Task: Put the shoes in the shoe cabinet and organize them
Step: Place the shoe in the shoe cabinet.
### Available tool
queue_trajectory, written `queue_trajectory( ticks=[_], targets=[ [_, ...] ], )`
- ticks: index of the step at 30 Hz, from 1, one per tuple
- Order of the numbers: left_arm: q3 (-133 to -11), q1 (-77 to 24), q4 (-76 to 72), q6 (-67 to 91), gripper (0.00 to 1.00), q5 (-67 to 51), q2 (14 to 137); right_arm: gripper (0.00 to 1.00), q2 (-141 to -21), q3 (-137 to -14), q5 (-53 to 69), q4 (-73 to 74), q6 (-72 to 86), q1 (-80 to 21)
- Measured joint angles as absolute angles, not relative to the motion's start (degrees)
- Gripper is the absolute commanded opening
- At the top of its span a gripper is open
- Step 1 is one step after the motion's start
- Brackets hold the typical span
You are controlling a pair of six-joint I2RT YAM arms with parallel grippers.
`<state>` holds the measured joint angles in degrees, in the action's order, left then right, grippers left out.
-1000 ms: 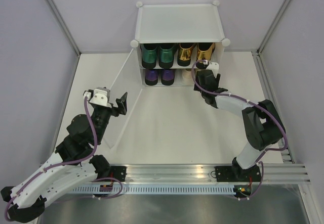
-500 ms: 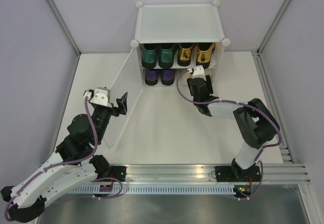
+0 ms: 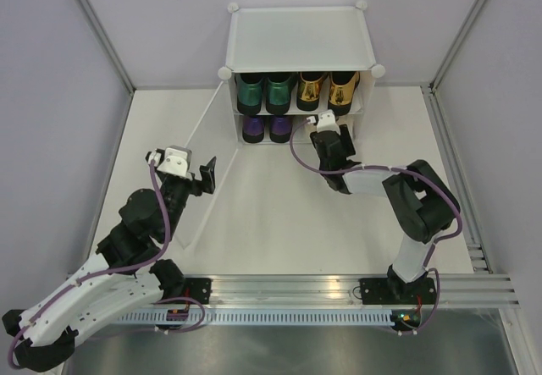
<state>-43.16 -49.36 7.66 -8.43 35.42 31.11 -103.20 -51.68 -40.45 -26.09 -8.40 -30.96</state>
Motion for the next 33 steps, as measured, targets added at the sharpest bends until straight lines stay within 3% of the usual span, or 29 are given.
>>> queue_trajectory(
  ticks=[33],
  targets=[
    [-43.1,-49.4,7.6,-8.4,0.87,35.4,32.2,0.36,-110.0,-57.3,-36.5,-26.2,-15.9,-26.5]
  ],
)
